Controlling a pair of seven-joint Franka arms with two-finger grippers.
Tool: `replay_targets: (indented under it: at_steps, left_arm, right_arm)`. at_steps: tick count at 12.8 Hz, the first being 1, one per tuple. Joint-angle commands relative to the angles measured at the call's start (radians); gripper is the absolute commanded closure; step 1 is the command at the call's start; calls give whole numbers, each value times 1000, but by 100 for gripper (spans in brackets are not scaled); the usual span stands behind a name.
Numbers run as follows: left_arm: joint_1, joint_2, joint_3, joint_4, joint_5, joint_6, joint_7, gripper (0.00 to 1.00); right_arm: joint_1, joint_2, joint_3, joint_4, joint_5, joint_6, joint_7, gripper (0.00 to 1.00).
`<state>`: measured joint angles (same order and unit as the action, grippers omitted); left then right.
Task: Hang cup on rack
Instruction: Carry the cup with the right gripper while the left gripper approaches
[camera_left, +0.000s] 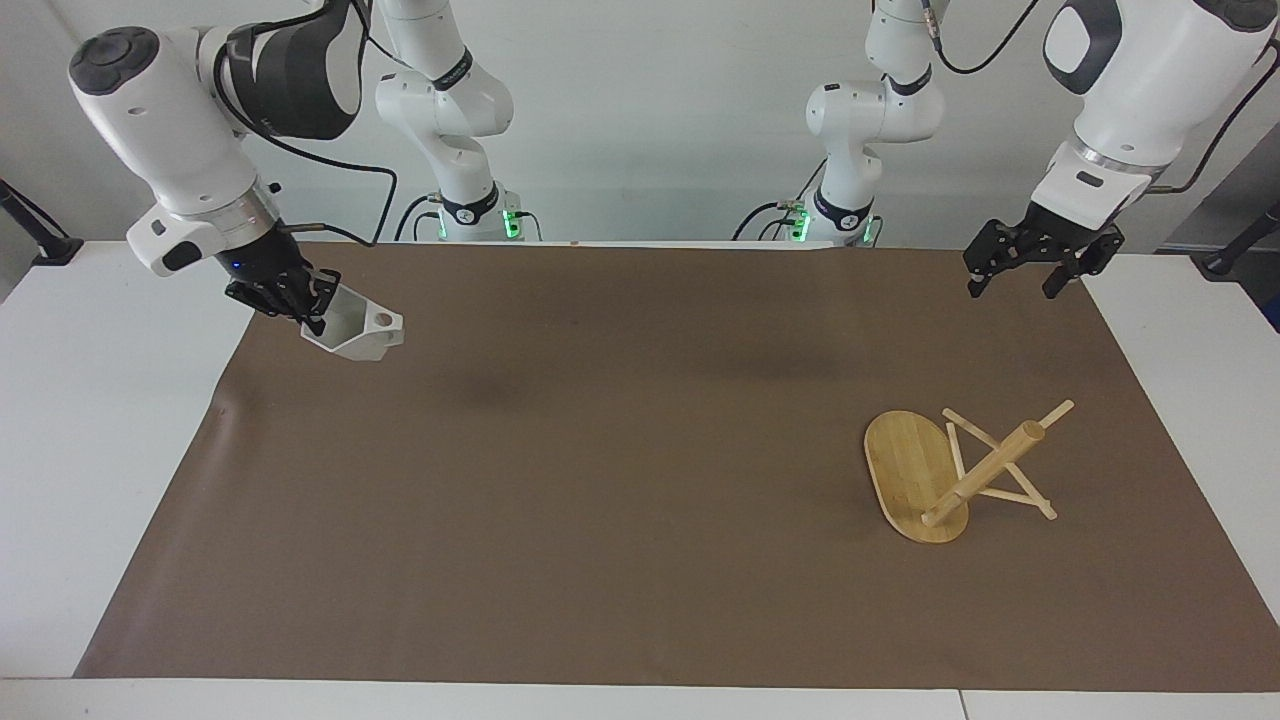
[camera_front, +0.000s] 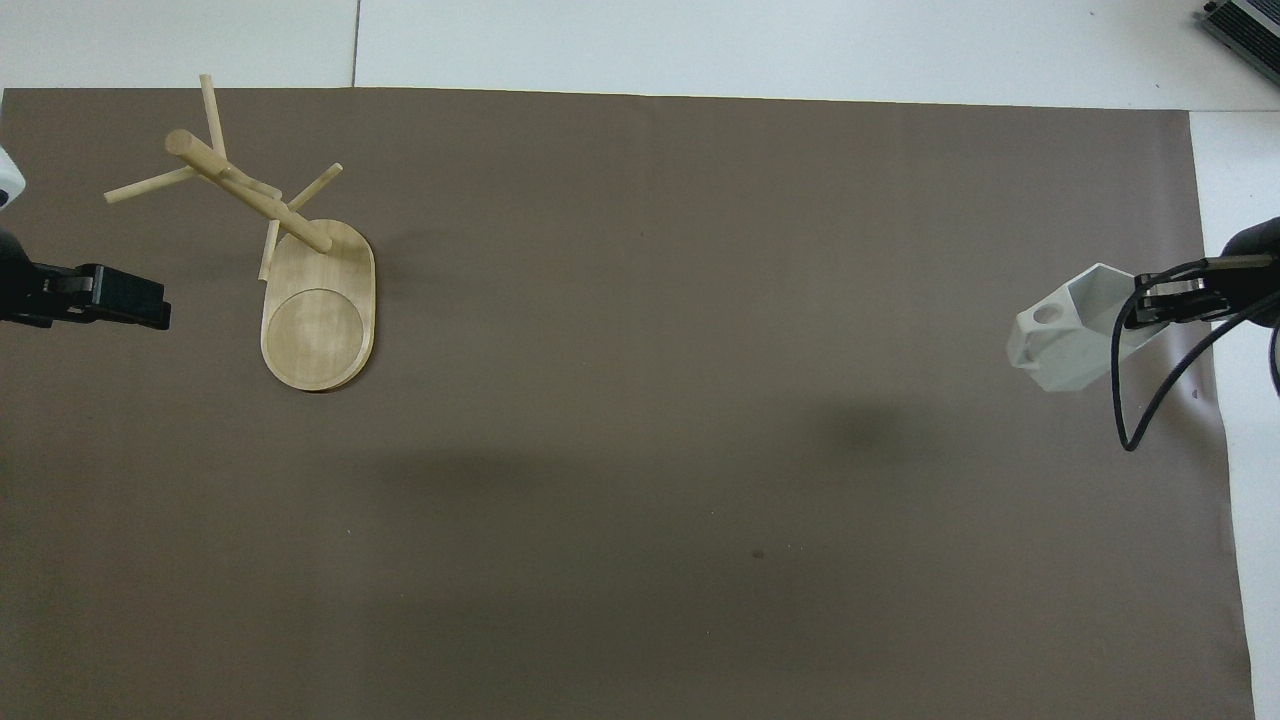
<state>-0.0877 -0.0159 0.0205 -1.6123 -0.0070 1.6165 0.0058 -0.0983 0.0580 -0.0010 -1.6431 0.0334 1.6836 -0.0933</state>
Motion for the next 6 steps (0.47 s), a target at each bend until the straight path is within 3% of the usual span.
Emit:
replay_targets:
  at_steps: [1, 6]
  left_arm:
    - [-4, -45, 7, -67, -5, -6, -53, 0]
    - [-18, -56, -1, -89, -45, 5, -412, 0]
  right_arm:
    - [-11, -24, 12, 8, -6, -50, -6, 100]
    - [-8, -56, 30, 8, -4, -137, 1, 100]
